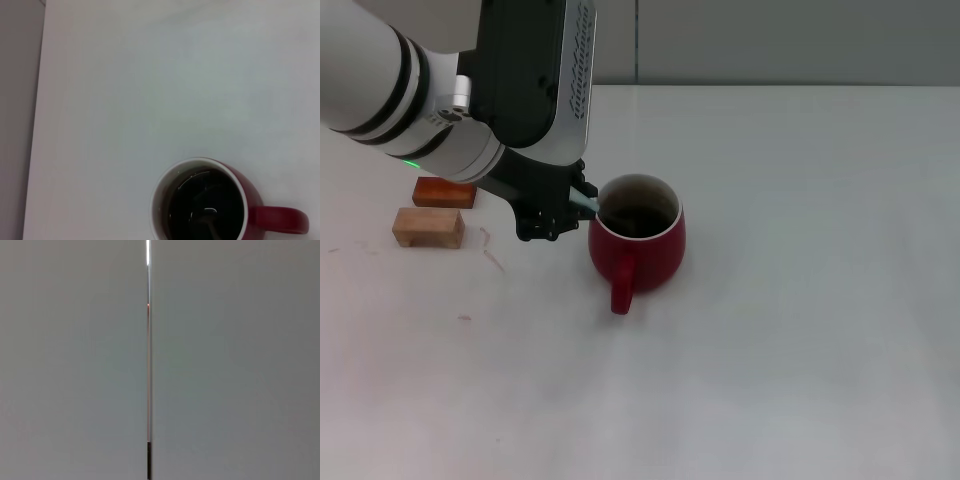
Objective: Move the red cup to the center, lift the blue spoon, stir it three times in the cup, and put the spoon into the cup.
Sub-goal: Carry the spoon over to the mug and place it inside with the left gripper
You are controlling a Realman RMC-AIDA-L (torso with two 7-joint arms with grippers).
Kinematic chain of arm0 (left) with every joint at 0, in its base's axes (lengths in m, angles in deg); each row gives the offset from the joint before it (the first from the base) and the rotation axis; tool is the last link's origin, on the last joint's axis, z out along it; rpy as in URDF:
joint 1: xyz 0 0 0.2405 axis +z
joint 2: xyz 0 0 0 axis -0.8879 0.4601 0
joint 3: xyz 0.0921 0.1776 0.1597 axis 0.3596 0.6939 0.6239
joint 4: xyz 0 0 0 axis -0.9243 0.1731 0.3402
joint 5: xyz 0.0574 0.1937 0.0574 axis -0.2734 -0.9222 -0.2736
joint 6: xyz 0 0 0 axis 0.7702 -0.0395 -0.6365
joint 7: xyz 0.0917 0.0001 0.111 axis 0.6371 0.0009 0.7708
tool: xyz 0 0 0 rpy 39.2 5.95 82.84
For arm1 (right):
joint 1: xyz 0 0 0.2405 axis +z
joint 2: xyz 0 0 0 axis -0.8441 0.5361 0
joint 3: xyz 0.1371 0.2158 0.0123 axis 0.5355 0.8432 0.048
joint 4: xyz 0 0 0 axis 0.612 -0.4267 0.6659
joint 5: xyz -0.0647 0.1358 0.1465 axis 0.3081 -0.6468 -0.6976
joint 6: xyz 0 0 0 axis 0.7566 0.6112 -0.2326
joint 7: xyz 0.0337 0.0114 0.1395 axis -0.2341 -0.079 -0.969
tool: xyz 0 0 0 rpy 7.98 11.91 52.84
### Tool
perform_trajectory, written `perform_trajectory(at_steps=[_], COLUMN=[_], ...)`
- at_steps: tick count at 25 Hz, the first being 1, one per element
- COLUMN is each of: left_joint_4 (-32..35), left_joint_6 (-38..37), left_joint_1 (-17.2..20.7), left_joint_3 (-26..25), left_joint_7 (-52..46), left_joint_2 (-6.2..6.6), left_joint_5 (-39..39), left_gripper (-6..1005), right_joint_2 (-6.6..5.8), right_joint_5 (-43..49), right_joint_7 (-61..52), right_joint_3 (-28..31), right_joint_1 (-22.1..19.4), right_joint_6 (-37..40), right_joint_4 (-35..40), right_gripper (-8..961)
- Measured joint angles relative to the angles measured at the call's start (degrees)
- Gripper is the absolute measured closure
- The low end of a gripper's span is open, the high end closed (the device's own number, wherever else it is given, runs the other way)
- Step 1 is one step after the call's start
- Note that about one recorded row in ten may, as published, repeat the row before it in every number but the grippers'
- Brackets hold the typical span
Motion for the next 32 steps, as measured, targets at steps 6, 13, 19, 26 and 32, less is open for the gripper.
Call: perform_trajectory(at_steps=[6, 13, 19, 26, 32], left_joint_4=[0.0, 0.0, -0.1, 0.3, 2.4], left_joint_6=[1.1, 3.7, 5.5, 5.6, 4.7], left_joint_1=[0.0, 0.3, 0.4, 1.2, 2.2], left_joint_3=[1.8, 3.5, 3.6, 3.6, 3.6], left_joint_7=[-0.6, -1.5, -1.8, -2.2, -3.0], left_joint_2=[-0.23, -0.25, -0.24, 0.02, 0.15], left_joint_5=[0.6, 0.6, 0.5, -1.1, -3.2], left_gripper=[833, 833, 832, 833, 832], right_joint_2=[-0.08, -0.07, -0.11, -0.15, -0.16], right_joint_5=[0.0, 0.0, 0.0, 0.0, 0.0], right_joint_7=[0.1, 0.2, 0.2, 0.2, 0.3], right_joint_3=[0.0, 0.0, -0.1, -0.2, -0.2], right_joint_1=[0.0, -0.2, -0.3, -0.4, -0.4], right_joint_6=[0.0, 0.1, 0.1, 0.2, 0.2], right_joint_4=[0.0, 0.0, 0.0, 0.1, 0.0], right_gripper=[306, 306, 306, 307, 307])
